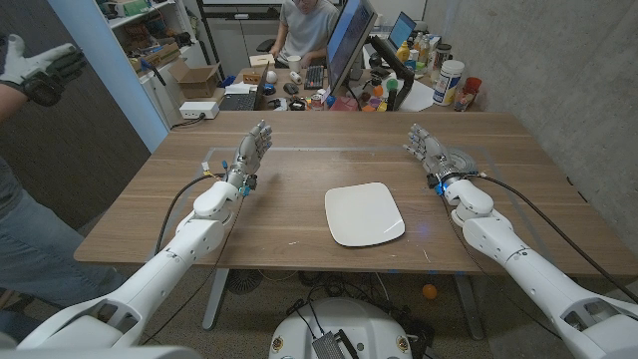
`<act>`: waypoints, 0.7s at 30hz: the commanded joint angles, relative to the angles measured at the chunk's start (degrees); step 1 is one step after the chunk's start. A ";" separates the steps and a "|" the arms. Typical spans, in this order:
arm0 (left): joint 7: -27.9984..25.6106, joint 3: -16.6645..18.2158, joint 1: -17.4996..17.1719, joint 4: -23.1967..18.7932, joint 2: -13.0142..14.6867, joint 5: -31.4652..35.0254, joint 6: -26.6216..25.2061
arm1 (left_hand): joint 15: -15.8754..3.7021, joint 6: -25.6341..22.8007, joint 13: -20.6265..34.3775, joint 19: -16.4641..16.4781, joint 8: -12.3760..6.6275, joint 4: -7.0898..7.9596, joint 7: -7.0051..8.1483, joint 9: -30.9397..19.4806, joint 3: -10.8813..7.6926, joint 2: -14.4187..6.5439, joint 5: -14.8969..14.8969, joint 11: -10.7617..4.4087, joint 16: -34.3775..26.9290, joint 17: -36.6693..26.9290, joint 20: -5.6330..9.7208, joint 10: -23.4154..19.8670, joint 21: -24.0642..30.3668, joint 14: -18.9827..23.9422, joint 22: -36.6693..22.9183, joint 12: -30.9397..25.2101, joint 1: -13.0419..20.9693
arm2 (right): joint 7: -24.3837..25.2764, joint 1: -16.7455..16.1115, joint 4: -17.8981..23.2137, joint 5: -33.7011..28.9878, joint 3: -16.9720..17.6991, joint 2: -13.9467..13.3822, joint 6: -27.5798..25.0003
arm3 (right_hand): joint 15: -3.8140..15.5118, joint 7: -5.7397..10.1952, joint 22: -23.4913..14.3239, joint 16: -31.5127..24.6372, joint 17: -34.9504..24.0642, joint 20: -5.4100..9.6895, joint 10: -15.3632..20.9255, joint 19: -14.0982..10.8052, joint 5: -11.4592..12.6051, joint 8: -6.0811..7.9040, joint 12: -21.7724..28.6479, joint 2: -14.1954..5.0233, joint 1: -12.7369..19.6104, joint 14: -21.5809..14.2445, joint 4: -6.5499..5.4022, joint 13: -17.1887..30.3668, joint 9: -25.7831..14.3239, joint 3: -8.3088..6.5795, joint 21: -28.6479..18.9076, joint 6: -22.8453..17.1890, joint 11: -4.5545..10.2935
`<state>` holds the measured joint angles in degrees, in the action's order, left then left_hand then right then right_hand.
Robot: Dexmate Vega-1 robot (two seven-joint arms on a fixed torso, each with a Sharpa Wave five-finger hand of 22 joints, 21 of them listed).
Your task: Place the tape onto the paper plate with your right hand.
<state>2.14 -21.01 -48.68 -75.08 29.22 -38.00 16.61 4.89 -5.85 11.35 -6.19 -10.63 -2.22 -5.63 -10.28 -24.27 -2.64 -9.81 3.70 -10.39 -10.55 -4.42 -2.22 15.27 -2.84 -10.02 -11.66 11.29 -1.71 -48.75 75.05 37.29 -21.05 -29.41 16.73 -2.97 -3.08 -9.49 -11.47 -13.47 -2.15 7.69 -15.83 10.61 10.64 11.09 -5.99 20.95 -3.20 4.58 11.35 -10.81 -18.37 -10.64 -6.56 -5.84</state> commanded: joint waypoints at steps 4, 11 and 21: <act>0.27 0.27 -1.19 -1.37 0.26 -0.80 -0.16 | 0.61 -0.48 0.10 -0.44 -0.25 -0.18 -0.09 -0.09 -0.36 -0.05 -0.24 0.32 -0.44 -0.11 -0.12 0.05 0.05 0.11 -0.17 -0.40 0.60 | 0.28 -0.92 1.12 0.42 0.32 -0.28 0.17 | -0.59 0.04 -0.29 -0.43 -0.12 -0.09 0.46 -0.29 0.28 0.49 0.27 -0.16 0.58 -0.09 0.09 0.12 -0.13 -0.29 -0.27 -0.70 -0.39; 0.36 0.29 -1.51 -1.86 0.39 -1.08 -0.45 | 0.58 -0.45 0.10 -0.45 -0.23 -0.26 -0.02 -0.09 -0.36 -0.09 -0.24 0.24 -0.48 -0.11 -0.31 0.01 -0.12 0.16 -0.18 -0.44 0.58 | -0.17 -1.18 1.54 0.87 0.52 -0.24 0.55 | -0.60 0.03 -0.29 -0.45 -0.10 -0.15 0.46 -0.24 0.25 0.53 0.29 -0.17 0.55 -0.08 0.14 0.12 -0.13 -0.23 -0.26 -0.78 -0.34; 2.40 0.84 -1.79 -1.24 -0.50 -3.18 0.60 | 0.39 -1.04 0.10 -0.24 -0.44 -0.38 0.09 -0.10 -0.40 -0.21 -0.25 0.08 -0.62 -0.10 -0.49 -0.46 -0.28 0.49 -0.19 -0.64 0.58 | 0.84 -2.84 4.22 0.25 0.99 -1.20 1.26 | -0.60 -0.04 -0.29 -0.61 -0.01 -0.24 0.70 -0.43 0.25 0.64 0.43 -0.43 0.84 -0.43 0.38 0.14 -0.14 -0.34 -0.35 -1.02 -0.40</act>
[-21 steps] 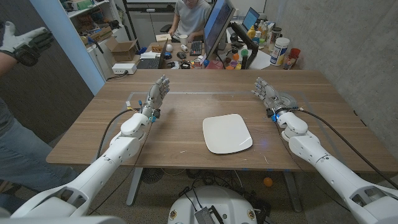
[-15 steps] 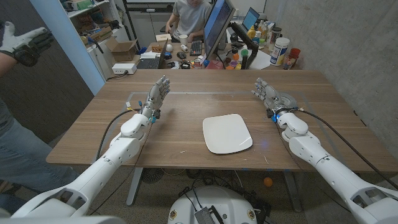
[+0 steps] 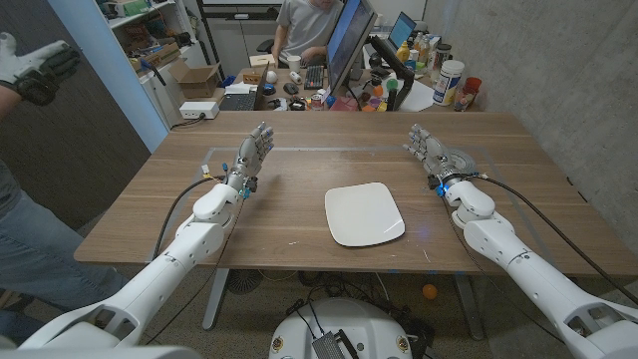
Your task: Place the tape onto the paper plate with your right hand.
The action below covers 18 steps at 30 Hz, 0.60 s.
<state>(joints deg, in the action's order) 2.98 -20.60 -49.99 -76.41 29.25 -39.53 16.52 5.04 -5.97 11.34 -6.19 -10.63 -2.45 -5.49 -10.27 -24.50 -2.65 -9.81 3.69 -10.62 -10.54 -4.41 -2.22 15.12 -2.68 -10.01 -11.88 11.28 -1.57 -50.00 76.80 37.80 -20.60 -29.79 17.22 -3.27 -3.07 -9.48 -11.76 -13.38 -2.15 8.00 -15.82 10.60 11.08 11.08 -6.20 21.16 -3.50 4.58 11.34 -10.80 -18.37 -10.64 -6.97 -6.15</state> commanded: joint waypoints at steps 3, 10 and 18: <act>2.03 0.47 -0.57 0.09 -0.70 -2.02 0.91 | 0.30 -1.16 0.10 -0.19 -0.52 -0.19 -0.11 -0.12 -0.18 -0.26 -0.26 0.09 -0.51 -0.10 -0.52 -0.56 -0.19 0.64 -0.20 -0.47 0.59 | 0.68 -2.12 3.28 -0.40 0.75 -1.16 1.26 | -0.28 -0.03 -0.29 -0.32 -0.05 -0.30 0.48 -0.47 0.25 0.23 0.48 -0.30 0.82 -0.16 0.52 0.15 -0.15 -0.42 -0.36 -0.68 -0.08; 1.74 0.46 -1.06 -1.01 -0.21 -1.96 0.34 | 0.28 -1.36 0.10 0.17 -0.55 -0.30 -0.21 -0.12 -0.28 -0.45 -0.26 0.12 -0.61 -0.09 -0.75 -0.97 -0.25 0.98 -0.21 -0.63 0.66 | 1.46 -3.75 5.82 -1.55 1.25 -2.55 2.12 | -0.36 0.11 -0.29 -0.32 0.06 -0.35 0.68 -0.52 0.24 0.31 0.57 -0.39 1.20 -0.21 0.82 0.16 -0.16 -0.55 -0.38 -0.88 -0.11; 1.43 0.52 -1.53 -2.02 0.32 -1.91 -0.14 | 0.29 -1.35 0.10 0.32 -0.51 -0.39 -0.27 -0.13 -0.39 -0.63 -0.26 0.04 -0.59 -0.08 -0.85 -1.10 -0.33 1.04 -0.21 -0.67 0.76 | 3.21 -6.47 9.23 -2.44 2.52 -4.71 2.11 | -0.51 0.30 -0.29 -0.33 0.20 -0.44 0.79 -0.49 0.20 0.42 0.62 -0.33 1.65 -0.33 1.26 0.18 -0.18 -0.65 -0.36 -1.17 -0.13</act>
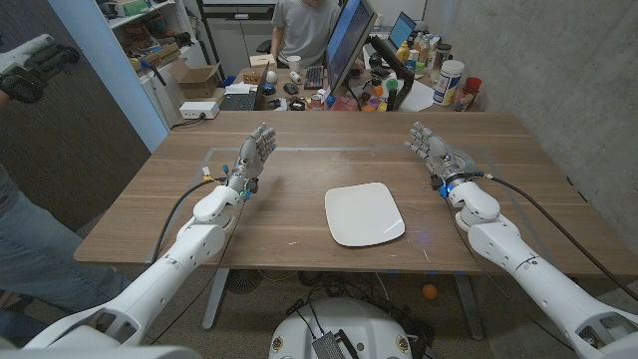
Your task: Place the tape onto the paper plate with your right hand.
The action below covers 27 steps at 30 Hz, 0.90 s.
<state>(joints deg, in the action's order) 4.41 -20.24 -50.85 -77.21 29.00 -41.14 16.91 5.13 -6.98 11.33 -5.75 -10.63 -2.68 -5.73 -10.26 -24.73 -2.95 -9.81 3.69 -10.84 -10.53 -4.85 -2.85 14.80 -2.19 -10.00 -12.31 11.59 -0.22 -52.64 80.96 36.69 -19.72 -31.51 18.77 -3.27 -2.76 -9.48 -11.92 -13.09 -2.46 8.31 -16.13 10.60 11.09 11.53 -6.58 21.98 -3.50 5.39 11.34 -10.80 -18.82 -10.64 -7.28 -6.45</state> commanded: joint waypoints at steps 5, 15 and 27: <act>0.19 0.21 -0.90 -1.25 0.47 -0.55 -0.36 | 0.26 -0.47 0.11 0.16 -0.53 -0.26 0.02 -0.14 -0.25 -0.47 -0.26 0.13 -0.39 -0.07 -0.68 -0.61 -0.04 0.67 -0.23 -0.28 0.54 | 2.95 -5.43 7.02 -2.24 2.41 -4.36 0.61 | -0.51 0.30 -0.30 -0.17 -0.02 -0.17 0.58 -0.23 0.18 0.47 0.22 0.03 1.05 -0.37 0.64 0.20 -0.20 -0.24 -0.38 -1.03 0.06; 0.21 0.13 -1.39 -1.89 0.76 -0.50 -0.45 | 0.22 -0.78 0.11 0.35 -0.59 -0.43 0.03 -0.15 -0.39 -0.67 -0.24 0.16 -0.45 -0.06 -0.80 -0.85 -0.17 0.98 -0.24 -0.36 0.68 | 5.01 -8.47 9.27 -3.17 4.47 -6.54 0.58 | -0.24 1.36 -0.31 -0.39 0.14 -0.23 1.23 -0.38 0.12 0.79 0.48 -0.50 1.95 -0.95 1.23 0.23 -0.26 -0.65 -0.44 -1.96 0.49; 0.24 0.11 -1.85 -2.32 0.82 -0.53 -0.24 | 0.26 -0.82 0.11 0.40 -0.53 -0.64 0.20 -0.15 -0.48 -0.77 -0.19 0.05 -0.46 -0.05 -1.67 -0.97 -0.42 1.24 -0.25 -0.37 0.78 | 7.94 -11.05 12.25 -6.77 6.05 -9.87 -1.07 | 0.02 1.88 -0.31 -0.37 0.40 0.01 1.71 -0.71 0.08 1.03 0.61 -0.94 3.36 -1.15 2.13 0.26 -0.30 -1.30 -0.52 -2.84 1.00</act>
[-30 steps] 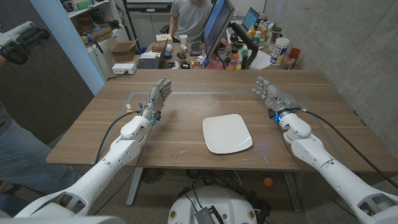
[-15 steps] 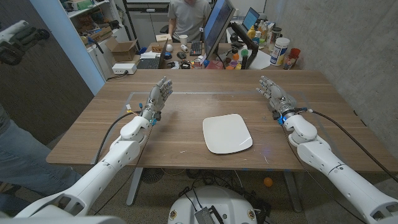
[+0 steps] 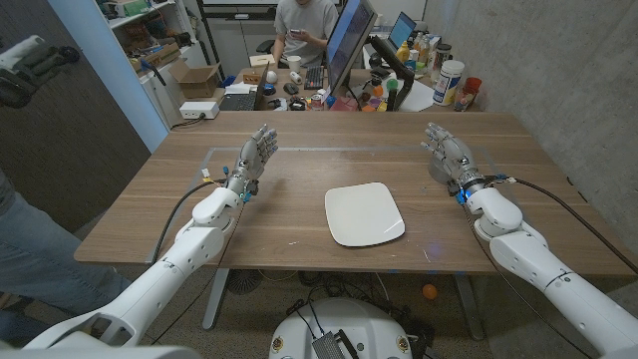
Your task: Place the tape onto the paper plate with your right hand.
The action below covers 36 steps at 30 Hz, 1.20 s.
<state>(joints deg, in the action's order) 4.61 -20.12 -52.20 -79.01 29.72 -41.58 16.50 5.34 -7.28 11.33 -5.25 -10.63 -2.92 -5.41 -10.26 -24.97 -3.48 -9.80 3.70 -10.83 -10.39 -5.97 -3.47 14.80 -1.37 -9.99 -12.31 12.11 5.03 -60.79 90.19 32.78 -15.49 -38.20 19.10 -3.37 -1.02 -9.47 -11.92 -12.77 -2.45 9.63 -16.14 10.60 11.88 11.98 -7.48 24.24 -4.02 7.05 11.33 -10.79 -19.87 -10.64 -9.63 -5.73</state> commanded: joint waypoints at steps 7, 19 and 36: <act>-0.75 0.09 -1.02 -1.66 0.62 0.09 -0.43 | 0.00 -0.54 0.12 -0.15 -0.50 -0.50 -0.03 -0.16 -0.26 -0.26 -0.17 0.09 -0.46 -0.21 -1.11 -0.34 -0.58 0.50 -0.28 -0.35 0.27 | 5.14 -4.34 4.25 -6.59 2.94 -5.56 -2.45 | 0.13 1.42 -0.32 -0.30 0.39 -0.24 0.88 -0.61 0.00 0.92 0.28 0.11 2.50 -0.81 1.42 0.30 -0.36 -0.70 -0.45 -2.76 0.68; -1.20 -0.15 -1.50 -3.13 1.26 0.08 -1.79 | 0.17 -0.63 0.13 0.06 -0.46 -0.66 0.02 -0.16 -0.25 -0.22 -0.13 0.14 -0.50 -0.23 -2.33 -0.38 -0.77 0.84 -0.31 -0.34 0.21 | 8.49 -7.40 6.32 -12.00 4.72 -8.85 -4.24 | 0.19 2.36 -0.31 -0.24 0.70 -0.64 0.78 -0.41 0.01 1.04 0.13 0.42 4.06 -1.05 2.29 0.31 -0.40 -1.16 -0.35 -3.89 1.35; -1.37 -0.35 -1.70 -2.83 0.89 0.05 -1.67 | 0.21 -0.95 0.15 0.00 -0.49 -0.83 0.07 -0.17 -0.21 -0.19 -0.10 -0.09 -0.50 -0.27 -3.17 -0.41 -1.13 1.13 -0.37 -0.31 0.05 | 13.25 -9.48 13.44 -26.03 5.47 -16.02 -14.55 | 0.00 3.74 -0.28 0.11 1.17 -1.65 0.37 0.57 0.36 0.64 -0.10 2.51 6.87 -0.92 3.45 0.33 -0.44 -1.70 -0.03 -3.71 2.39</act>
<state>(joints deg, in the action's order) 3.45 -20.36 -53.74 -81.85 30.75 -41.48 14.87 5.42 -7.90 11.32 -5.14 -10.63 -3.33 -5.41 -10.25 -25.04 -3.48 -9.80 3.69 -10.83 -10.54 -8.72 -3.45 13.73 -0.66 -10.28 -12.31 12.11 16.19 -69.14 99.98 13.93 -10.51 -50.30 9.99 -3.37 2.17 -9.47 -11.92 -11.48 -3.60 9.82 -15.60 10.60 12.73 11.98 -5.23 30.26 -4.63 9.97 11.32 -11.07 -21.52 -10.64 -13.21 -3.87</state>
